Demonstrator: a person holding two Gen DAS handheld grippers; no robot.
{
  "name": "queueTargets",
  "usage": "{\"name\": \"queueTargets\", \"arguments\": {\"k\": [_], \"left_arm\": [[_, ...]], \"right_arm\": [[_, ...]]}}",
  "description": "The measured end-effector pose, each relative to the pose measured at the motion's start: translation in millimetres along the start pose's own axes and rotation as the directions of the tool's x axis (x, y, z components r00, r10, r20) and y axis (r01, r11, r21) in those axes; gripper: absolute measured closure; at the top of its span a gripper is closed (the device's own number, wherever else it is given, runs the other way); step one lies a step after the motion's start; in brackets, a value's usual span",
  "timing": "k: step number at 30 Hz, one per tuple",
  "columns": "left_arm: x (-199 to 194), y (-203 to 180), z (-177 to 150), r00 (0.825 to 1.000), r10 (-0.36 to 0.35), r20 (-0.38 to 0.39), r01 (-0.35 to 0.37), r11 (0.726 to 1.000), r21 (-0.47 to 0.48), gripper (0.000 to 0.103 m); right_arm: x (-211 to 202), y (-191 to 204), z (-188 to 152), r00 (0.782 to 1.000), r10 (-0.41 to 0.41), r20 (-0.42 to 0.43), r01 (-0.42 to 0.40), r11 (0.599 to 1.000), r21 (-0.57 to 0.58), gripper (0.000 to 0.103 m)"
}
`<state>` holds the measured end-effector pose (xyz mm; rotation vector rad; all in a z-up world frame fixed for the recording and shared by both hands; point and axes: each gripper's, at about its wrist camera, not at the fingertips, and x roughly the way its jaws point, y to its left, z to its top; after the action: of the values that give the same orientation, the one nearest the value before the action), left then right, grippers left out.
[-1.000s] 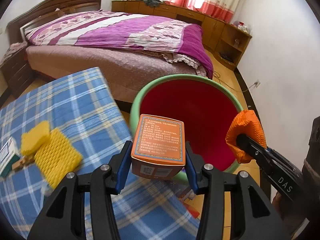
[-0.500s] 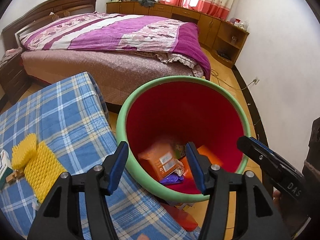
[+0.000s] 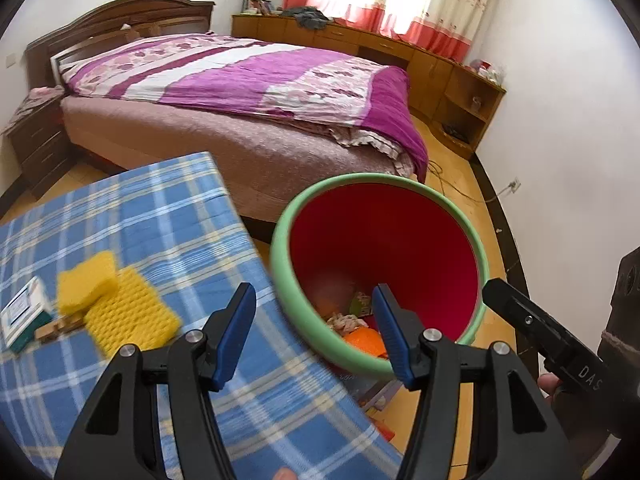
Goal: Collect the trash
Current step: 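Move both grippers back over the table toward the remaining trash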
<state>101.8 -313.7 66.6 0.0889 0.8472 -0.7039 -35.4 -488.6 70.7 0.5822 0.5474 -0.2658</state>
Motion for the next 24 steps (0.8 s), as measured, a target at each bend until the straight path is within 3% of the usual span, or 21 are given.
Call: {"name": "queueTargets", "arguments": {"k": [11, 24], "left_arm": [[-54.5, 38.2, -25.3, 0.997, 0.068, 0.027, -0.066, 0.996, -0.066, 0.042], [-118.1, 87.7, -77.5, 0.986, 0.160, 0.037, -0.153, 0.976, -0.154, 0.042]], "right_arm": [[-25.9, 38.5, -20.3, 1.000, 0.015, 0.001, -0.015, 0.999, -0.039, 0.020], [-51.2, 80.8, -63.6, 0.999, 0.022, -0.037, -0.026, 0.994, -0.104, 0.014]]}}
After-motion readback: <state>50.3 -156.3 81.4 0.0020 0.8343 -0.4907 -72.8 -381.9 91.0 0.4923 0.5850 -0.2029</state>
